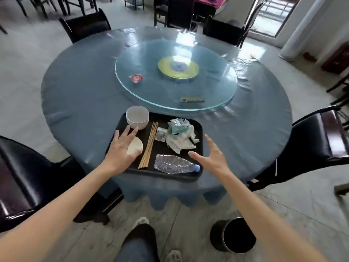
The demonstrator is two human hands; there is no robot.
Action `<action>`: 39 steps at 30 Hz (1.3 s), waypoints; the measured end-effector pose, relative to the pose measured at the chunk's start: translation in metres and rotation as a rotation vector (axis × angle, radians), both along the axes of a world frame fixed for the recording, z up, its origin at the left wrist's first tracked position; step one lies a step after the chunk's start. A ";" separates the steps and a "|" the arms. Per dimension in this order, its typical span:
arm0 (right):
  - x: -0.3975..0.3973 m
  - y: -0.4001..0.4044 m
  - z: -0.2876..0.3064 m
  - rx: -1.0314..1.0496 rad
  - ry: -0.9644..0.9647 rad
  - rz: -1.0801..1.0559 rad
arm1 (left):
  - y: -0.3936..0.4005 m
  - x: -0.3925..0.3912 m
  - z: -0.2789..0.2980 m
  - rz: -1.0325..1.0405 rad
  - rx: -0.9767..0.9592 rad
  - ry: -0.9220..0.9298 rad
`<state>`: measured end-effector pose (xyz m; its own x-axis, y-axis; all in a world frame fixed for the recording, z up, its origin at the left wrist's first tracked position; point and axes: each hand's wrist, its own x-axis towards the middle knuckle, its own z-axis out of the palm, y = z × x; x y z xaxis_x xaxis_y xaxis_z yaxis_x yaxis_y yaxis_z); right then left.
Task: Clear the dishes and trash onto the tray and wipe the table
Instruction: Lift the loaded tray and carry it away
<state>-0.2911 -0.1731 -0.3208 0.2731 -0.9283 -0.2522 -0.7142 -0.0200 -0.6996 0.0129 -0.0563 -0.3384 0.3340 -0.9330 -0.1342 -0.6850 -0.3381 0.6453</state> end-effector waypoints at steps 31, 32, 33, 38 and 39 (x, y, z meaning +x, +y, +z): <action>0.035 -0.147 -0.148 0.375 0.105 -0.520 | -0.155 0.158 -0.118 0.500 0.414 0.240; 0.035 -0.147 -0.148 0.375 0.094 -0.518 | -0.155 0.157 -0.118 0.501 0.414 0.243; 0.035 -0.146 -0.148 0.374 0.089 -0.516 | -0.156 0.157 -0.116 0.499 0.417 0.245; 0.032 -0.148 -0.140 0.374 0.057 -0.521 | -0.157 0.158 -0.108 0.512 0.410 0.260; 0.031 -0.148 -0.138 0.373 0.055 -0.524 | -0.157 0.158 -0.105 0.510 0.407 0.258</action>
